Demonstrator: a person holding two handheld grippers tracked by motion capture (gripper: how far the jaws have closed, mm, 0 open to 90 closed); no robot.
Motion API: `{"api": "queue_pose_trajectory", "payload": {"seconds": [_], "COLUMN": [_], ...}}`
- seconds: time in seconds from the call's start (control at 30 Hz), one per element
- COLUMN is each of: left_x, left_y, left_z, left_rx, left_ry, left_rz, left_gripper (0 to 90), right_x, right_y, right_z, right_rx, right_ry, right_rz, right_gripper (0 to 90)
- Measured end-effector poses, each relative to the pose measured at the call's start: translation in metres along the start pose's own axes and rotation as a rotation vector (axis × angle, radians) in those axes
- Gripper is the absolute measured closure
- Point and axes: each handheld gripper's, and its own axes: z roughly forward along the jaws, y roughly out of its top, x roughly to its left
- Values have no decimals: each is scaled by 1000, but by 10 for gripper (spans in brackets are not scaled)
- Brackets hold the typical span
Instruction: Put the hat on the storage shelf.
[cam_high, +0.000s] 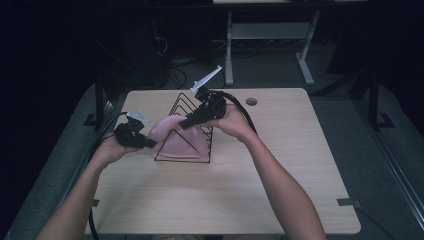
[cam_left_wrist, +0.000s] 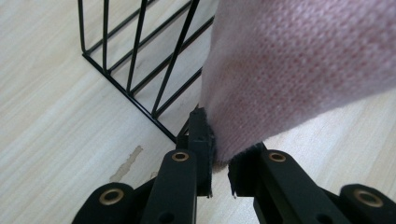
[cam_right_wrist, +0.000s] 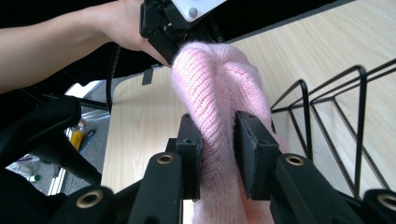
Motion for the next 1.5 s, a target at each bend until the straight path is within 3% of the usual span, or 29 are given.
{"api": "queue_pose_trajectory", "payload": {"seconds": [0.23,0.33,0.67,1.2,1.27,1.4,1.5], "left_x": [1,1,3,4,4,4,5], "left_y": [0,-1,-8,-8,-8,-9,-9], "left_z": [7,9,14,16,16,16,15], "left_rx": [47,52,48,53,52,52,45], "left_ry": [18,23,18,3,4,4,4], "left_rz": [30,22,1,-4,-6,-3,-8], "left_gripper": [816,816,817,815,809,773,755], "right_x": [-1,0,1,-3,-4,-4,-4], "right_y": [-3,-3,-3,-15,-16,-17,-19], "right_z": [4,2,5,9,8,6,3], "right_rx": [14,-2,6,-10,-16,-23,-30], "right_ry": [3,0,-15,3,6,33,17], "right_rz": [8,2,-25,-19,-12,-1,0], "right_gripper": [634,626,805,829,824,731,674]}}
